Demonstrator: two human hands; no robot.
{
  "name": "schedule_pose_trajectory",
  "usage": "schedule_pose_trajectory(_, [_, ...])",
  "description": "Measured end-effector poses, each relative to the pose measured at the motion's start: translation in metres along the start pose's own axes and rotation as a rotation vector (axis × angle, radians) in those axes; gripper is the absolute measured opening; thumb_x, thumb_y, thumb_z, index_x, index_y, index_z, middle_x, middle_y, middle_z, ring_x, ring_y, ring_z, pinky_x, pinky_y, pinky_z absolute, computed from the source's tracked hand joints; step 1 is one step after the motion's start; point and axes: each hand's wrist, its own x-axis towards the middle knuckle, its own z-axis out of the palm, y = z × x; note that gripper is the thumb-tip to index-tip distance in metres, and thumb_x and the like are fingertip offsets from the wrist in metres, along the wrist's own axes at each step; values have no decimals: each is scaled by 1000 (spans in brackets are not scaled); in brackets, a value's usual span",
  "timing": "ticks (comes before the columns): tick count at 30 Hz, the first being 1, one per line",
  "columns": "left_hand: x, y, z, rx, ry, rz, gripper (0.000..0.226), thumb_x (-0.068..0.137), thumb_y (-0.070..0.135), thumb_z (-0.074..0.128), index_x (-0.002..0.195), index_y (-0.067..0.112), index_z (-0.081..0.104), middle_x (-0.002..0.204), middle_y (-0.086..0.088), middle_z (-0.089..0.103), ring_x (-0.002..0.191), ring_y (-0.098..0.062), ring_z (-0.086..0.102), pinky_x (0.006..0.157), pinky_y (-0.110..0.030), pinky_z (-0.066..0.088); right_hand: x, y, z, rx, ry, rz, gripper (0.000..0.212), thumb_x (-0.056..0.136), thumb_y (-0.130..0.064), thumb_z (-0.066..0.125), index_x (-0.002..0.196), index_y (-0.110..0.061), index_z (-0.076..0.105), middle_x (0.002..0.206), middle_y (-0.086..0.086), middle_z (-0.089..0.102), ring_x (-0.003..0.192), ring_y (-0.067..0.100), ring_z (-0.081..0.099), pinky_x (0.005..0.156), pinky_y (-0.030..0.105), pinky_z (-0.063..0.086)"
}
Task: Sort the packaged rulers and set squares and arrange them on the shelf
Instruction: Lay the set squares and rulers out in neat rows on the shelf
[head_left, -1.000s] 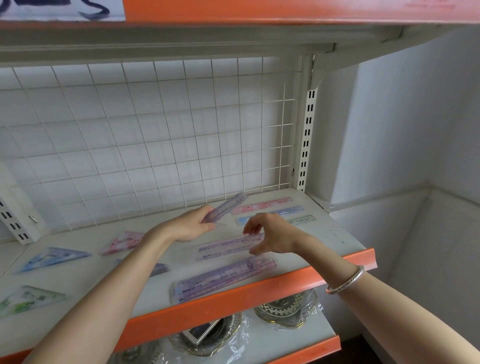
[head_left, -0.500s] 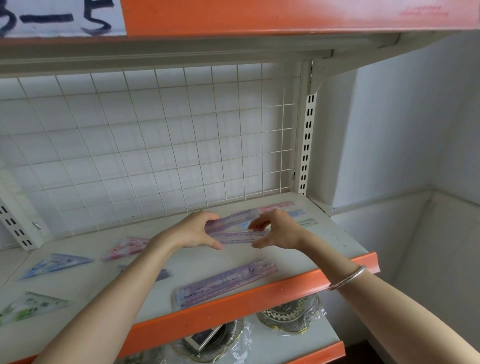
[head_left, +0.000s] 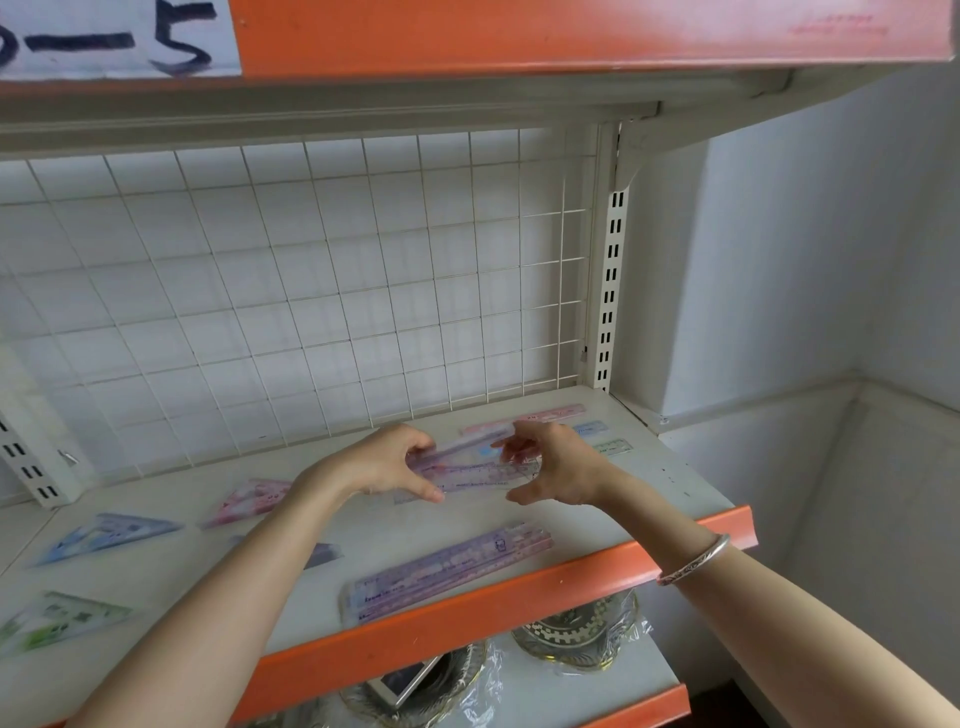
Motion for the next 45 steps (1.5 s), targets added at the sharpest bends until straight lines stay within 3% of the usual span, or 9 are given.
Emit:
schedule_pose_trajectory(3, [2,0,-3,62,23,-3,37,74,25,81,66,17,46,65,4,36,61,-13,33,55,-28,21,0,3,-3,17,-8,-6,84,62,-5,83,133,-24,42,93,-1,61,93,18,62,89,26,51])
schedule_pose_trajectory(8, [0,-4,-9,100,120,-16,37,78,23,77,64,17,44,63,6,36,58,-11,31,51,-25,20,4,14,-12,-18,26,29,89,61,-4,84,134,-29,40,89,3,62,87,18,62,90,28,51])
schedule_pose_trajectory(13, [-1,-11,-22,101,310,-97,41,83,24,73,61,19,39,61,4,36,57,-13,33,50,-25,21,5,27,-28,-137,111,118,50,63,-7,82,109,-22,66,88,0,61,84,18,61,76,35,53])
schedule_pose_trajectory(17, [-1,-12,-27,49,389,-123,38,85,23,70,62,18,40,61,3,38,58,-14,36,51,-25,21,12,32,-36,-181,169,169,39,66,-7,78,103,-17,69,90,0,61,84,19,60,66,25,48])
schedule_pose_trajectory(24, [8,-10,-32,12,448,-130,27,86,24,69,76,8,50,68,-2,43,64,-19,38,54,-29,23,43,25,-54,-320,150,150,57,73,-12,77,126,-20,58,105,3,62,91,15,55,87,24,48])
schedule_pose_trajectory(33, [24,-12,-42,-14,449,-143,32,85,25,71,69,12,45,64,2,37,59,-16,33,54,-29,22,102,30,-76,-401,44,174,51,75,-6,76,122,-16,60,116,8,58,99,18,53,85,21,41])
schedule_pose_trajectory(40, [34,-17,-45,-37,438,-173,33,84,24,71,67,15,45,65,1,41,63,-18,37,56,-30,24,133,46,-68,-480,-15,212,49,75,-5,76,120,-16,60,119,6,58,107,23,57,97,39,47])
schedule_pose_trajectory(45, [41,-19,-45,-23,421,-176,37,84,23,71,64,16,41,63,1,38,59,-17,34,55,-31,22,139,64,-64,-475,-58,239,46,75,-1,74,118,-13,61,121,8,58,112,23,56,95,34,48])
